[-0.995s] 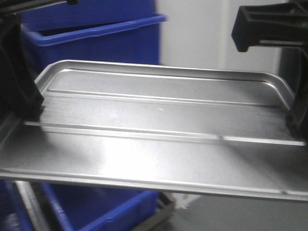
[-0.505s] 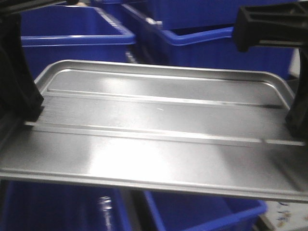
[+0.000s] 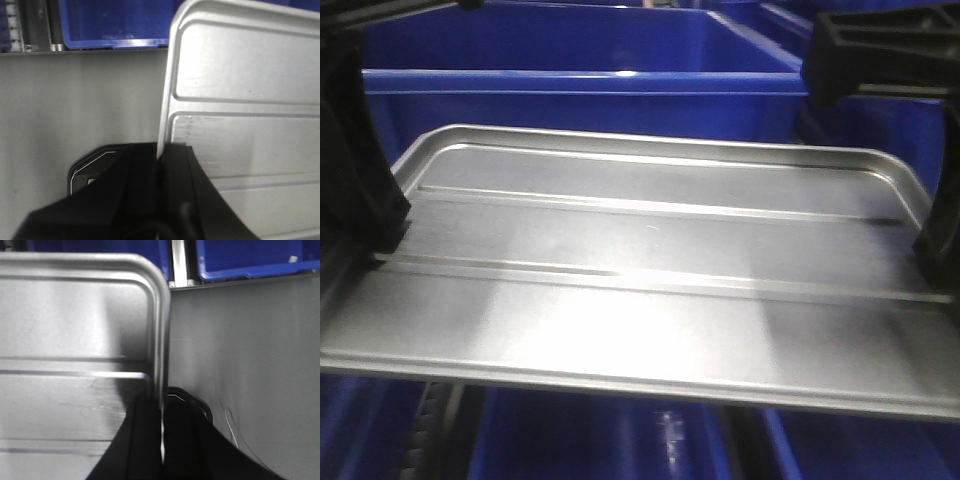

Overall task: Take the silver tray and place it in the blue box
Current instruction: 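Carry the tray in both grippers as the base drives to the blue box, then lower the held tray down into the blue plastic box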

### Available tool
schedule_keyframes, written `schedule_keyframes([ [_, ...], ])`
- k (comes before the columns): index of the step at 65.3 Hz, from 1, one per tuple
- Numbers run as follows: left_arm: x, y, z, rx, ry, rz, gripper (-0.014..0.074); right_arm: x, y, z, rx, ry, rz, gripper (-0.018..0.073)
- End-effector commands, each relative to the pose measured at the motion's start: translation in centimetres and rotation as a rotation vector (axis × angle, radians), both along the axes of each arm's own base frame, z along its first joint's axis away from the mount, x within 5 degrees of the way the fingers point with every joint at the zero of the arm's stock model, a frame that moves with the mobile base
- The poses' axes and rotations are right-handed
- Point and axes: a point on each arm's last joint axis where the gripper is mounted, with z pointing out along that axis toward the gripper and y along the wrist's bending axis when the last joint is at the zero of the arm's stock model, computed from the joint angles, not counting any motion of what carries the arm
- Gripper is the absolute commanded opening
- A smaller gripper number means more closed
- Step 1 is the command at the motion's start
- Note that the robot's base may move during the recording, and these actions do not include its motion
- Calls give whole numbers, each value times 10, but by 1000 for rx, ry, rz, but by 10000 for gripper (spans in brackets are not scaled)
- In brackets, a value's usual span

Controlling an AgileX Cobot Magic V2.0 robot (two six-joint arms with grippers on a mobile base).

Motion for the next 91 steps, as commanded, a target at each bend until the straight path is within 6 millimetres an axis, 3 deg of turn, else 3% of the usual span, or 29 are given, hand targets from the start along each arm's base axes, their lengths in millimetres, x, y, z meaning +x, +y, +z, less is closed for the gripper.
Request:
schedule_keyframes([
  [1, 3, 13, 10, 80, -56, 28, -104, 1, -16, 9, -121, -29, -37, 58],
  [91, 4, 13, 11, 78, -67, 25, -104, 6, -13, 13, -102, -98, -9, 58],
])
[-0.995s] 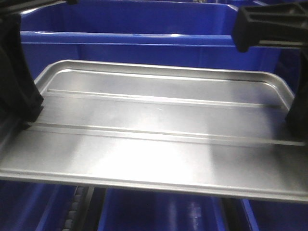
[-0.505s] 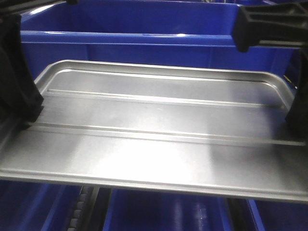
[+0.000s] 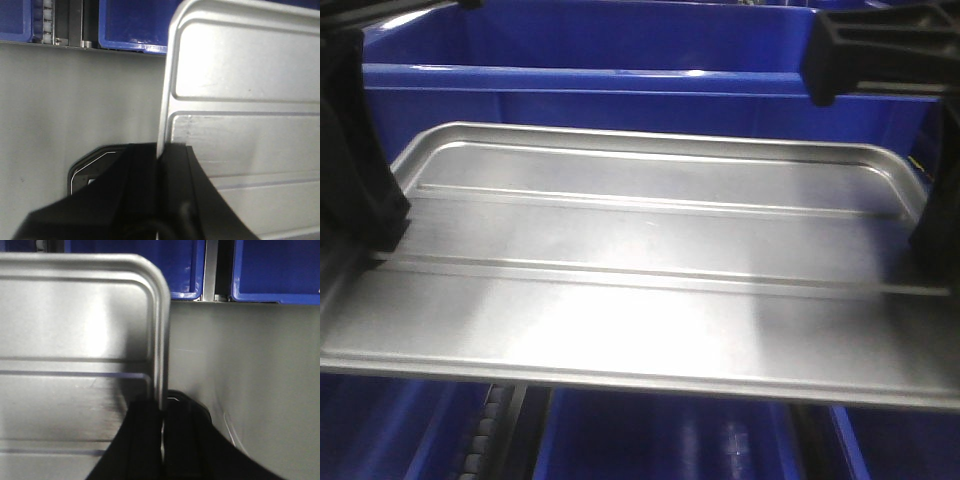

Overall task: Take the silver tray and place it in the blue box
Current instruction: 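Lower the held tray down into the blue plastic box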

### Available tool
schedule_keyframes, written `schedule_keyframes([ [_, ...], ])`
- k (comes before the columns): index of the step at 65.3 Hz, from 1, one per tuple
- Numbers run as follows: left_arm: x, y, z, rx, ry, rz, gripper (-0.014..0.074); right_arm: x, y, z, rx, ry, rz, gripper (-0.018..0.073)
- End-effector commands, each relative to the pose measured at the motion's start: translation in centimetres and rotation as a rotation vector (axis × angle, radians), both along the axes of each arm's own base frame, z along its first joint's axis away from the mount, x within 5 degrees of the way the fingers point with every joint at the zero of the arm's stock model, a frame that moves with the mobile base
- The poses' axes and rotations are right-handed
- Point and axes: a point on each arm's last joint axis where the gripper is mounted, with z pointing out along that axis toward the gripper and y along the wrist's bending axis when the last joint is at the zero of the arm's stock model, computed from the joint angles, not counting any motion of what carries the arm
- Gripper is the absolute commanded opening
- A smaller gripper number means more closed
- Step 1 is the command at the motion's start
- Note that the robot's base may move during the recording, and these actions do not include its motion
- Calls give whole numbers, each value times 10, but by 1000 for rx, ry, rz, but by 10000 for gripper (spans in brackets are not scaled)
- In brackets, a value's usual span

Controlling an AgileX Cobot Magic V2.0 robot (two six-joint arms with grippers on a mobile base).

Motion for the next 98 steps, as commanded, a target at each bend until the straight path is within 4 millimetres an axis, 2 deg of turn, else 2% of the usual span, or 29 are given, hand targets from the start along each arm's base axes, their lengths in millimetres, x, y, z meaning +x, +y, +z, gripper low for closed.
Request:
schedule_keyframes([
  [1, 4, 13, 11, 77, -70, 24, -104, 5, -13, 13, -97, -77, -18, 58],
  [7, 5, 11, 16, 59, -80, 24, -104, 7, -11, 22, -82, -104, -8, 58],
  [15, 11, 8, 39, 16, -166, 21, -104, 15, -7, 54, -55, -210, 26, 58],
  [25, 23, 8, 79, -19, -371, 7, -104, 28, -8, 100, -40, -429, 38, 58],
  [32, 36, 11, 104, -83, -499, 12, -104, 39, -8, 126, -4, -587, 50, 58],
  [40, 59, 15, 125, -131, -645, 28, -104, 56, -6, 141, 55, -703, 66, 58],
  [47, 88, 18, 130, -161, -722, 56, -104, 78, -4, 141, 72, -776, 83, 58],
  [55, 121, 16, 126, -186, -820, 34, -104, 109, -1, 138, 90, -874, 142, 58],
  [65, 163, 17, 106, -204, -861, 24, -104, 148, -4, 123, 111, -937, 202, 58],
  [73, 194, 18, 84, -219, -865, 8, -104, 181, -11, 99, 116, -915, 210, 58],
  [84, 209, 13, 68, -227, -850, -12, -104, 198, -15, 82, 119, -881, 199, 58],
  [93, 209, 13, 66, -220, -846, -10, -95, 200, -17, 79, 109, -871, 189, 61],
  [98, 210, 14, 66, -215, -844, -9, -54, 201, -19, 79, 100, -866, 179, 67],
])
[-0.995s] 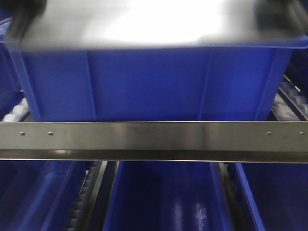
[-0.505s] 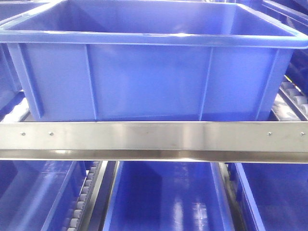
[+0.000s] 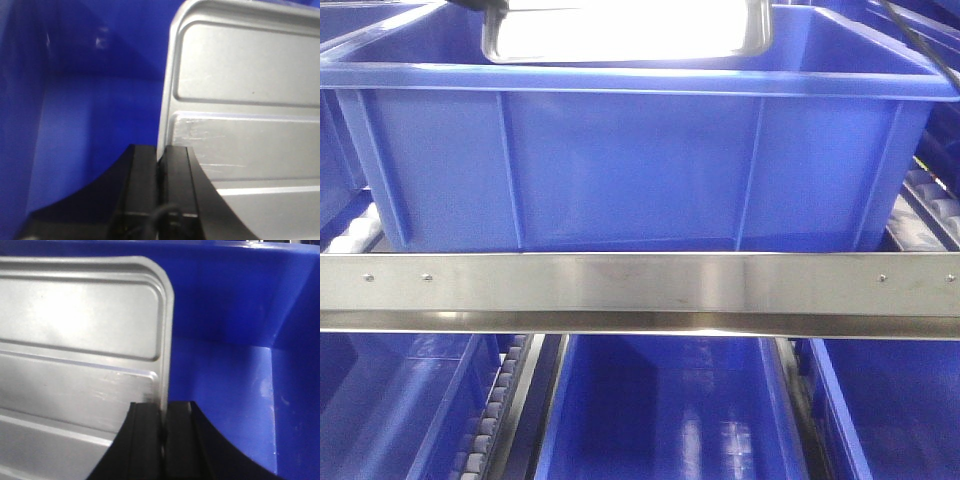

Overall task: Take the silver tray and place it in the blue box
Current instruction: 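Lower the held tray down into the blue plastic box, then open both grippers to release the tray inside the box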

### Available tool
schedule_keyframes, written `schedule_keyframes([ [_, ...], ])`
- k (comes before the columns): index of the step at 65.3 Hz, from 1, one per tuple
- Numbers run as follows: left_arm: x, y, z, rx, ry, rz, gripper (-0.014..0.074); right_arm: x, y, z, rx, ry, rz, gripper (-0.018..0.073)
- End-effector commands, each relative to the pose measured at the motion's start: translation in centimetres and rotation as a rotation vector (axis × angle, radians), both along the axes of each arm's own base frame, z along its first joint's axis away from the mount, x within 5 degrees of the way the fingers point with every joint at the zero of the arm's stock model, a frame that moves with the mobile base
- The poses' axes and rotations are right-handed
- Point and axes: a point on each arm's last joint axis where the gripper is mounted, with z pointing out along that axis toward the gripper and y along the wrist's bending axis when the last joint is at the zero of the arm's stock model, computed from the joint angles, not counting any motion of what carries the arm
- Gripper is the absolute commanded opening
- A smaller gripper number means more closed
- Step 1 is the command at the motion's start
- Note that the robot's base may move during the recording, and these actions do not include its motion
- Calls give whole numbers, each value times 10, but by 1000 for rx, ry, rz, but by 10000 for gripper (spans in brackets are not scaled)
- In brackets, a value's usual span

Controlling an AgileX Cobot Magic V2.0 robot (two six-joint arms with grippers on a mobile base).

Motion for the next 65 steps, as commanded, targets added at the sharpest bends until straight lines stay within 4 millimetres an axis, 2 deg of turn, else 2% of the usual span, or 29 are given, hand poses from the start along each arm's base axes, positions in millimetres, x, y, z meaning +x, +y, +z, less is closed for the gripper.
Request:
schedule_keyframes([
  [1, -6, 2, 35, -68, -116, -35, -33, -5, -4, 29, 10, -101, 25, 71],
  [4, -6, 3, 34, -56, -106, -23, 27, -5, -6, 29, 11, -99, 16, 104],
  [12, -6, 5, 32, -42, -88, -3, 174, -3, -11, 29, 41, -89, -10, 298],
  [16, -6, 6, 31, -31, -83, 6, 202, -2, -15, 29, 39, -88, -22, 390],
  [21, -4, 10, 31, -22, -88, 15, 201, -1, -18, 28, 36, -84, -36, 429],
  [35, -2, 13, 32, -24, -101, 15, 176, -1, -18, 29, 39, -89, -30, 403],
  [38, -3, 14, 34, -26, -105, 15, 116, -2, -17, 31, 45, -99, -22, 328],
  [44, -8, 15, 42, -36, -124, 13, -110, -7, -15, 39, 63, -130, 8, 73],
  [45, -9, 15, 43, -38, -128, 11, -116, -7, -15, 40, 65, -134, 11, 38],
  [50, -9, 16, 46, -32, -157, -7, -88, -8, -12, 42, 78, -151, 37, 81],
  [56, -11, 21, 52, -15, -184, -1, -96, -9, -13, 44, 80, -157, 37, 50],
  [65, -40, 35, 82, -49, -261, 4, -95, -28, -20, 65, 93, -214, 34, 50],
])
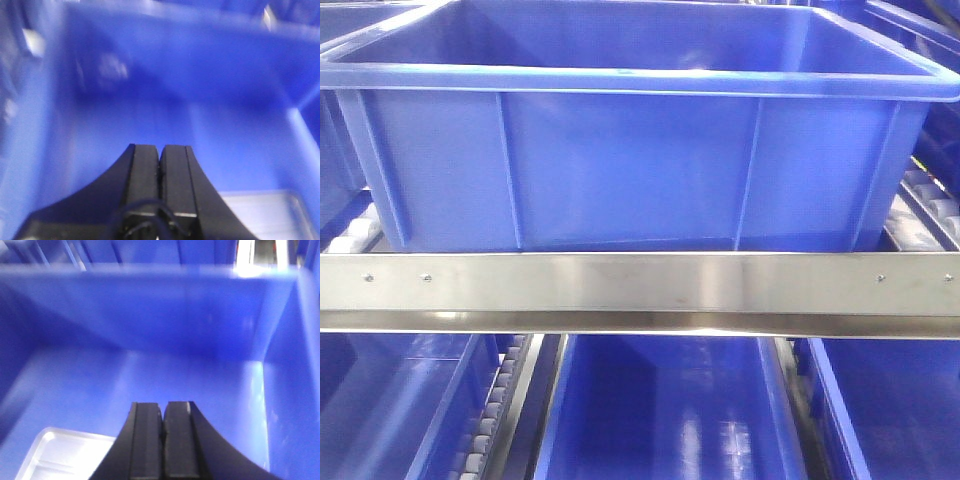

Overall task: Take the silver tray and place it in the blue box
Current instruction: 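Open both grippers to release the tray inside the box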

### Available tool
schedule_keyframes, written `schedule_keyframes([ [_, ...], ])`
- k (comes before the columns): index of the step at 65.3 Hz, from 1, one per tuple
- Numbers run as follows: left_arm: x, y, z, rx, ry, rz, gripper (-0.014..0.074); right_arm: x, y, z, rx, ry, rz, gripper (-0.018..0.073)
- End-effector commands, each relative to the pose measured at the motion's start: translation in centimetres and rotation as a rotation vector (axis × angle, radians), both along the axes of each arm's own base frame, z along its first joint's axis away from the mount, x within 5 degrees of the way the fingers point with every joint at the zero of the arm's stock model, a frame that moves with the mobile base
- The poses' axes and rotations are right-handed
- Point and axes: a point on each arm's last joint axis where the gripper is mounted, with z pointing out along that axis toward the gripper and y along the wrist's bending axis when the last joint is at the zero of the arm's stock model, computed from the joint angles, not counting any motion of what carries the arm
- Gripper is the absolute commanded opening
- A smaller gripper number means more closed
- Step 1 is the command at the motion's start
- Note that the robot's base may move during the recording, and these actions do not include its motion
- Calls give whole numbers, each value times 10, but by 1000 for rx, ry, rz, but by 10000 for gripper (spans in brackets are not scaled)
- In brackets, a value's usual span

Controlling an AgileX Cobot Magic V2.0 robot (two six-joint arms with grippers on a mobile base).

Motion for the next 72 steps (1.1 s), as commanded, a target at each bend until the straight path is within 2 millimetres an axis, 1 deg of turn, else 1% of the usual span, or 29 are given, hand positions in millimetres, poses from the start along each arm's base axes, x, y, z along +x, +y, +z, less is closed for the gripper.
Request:
schedule_keyframes([
  [1, -32, 12, 49, -67, -160, -41, -95, -25, -6, 45, 30, -152, 43, 50],
  [6, -53, 20, 50, -45, -188, -55, -96, -41, -11, 46, 17, -162, 46, 50],
  [12, -78, 29, 38, -39, -192, -86, -96, -65, -17, 36, -24, -171, 80, 50],
  [18, -110, 39, 21, -51, -200, -137, -96, -97, -23, 22, -56, -191, 146, 50],
  [24, -143, 50, 2, -63, -211, -171, -96, -133, -31, 8, -86, -221, 203, 50],
  [25, -152, 54, -3, -62, -213, -173, -96, -140, -33, 5, -92, -227, 211, 50],
  [27, -162, 59, -10, -63, -215, -175, -96, -154, -37, -1, -98, -241, 220, 50],
  [38, -214, 83, -42, -83, -268, -178, -96, -213, -58, -22, -80, -323, 218, 50],
  [44, -238, 94, -55, -103, -322, -178, -96, -240, -68, -30, -64, -393, 210, 50],
  [51, -258, 102, -67, -127, -387, -185, -96, -263, -76, -35, -45, -471, 204, 50],
  [56, -266, 105, -73, -138, -417, -191, -96, -272, -79, -36, -35, -512, 200, 50],
  [60, -268, 106, -77, -141, -423, -196, -97, -276, -80, -36, -31, -531, 198, 50],
  [72, -267, 105, -88, -130, -394, -195, -96, -276, -80, -36, -31, -531, 198, 50],
])
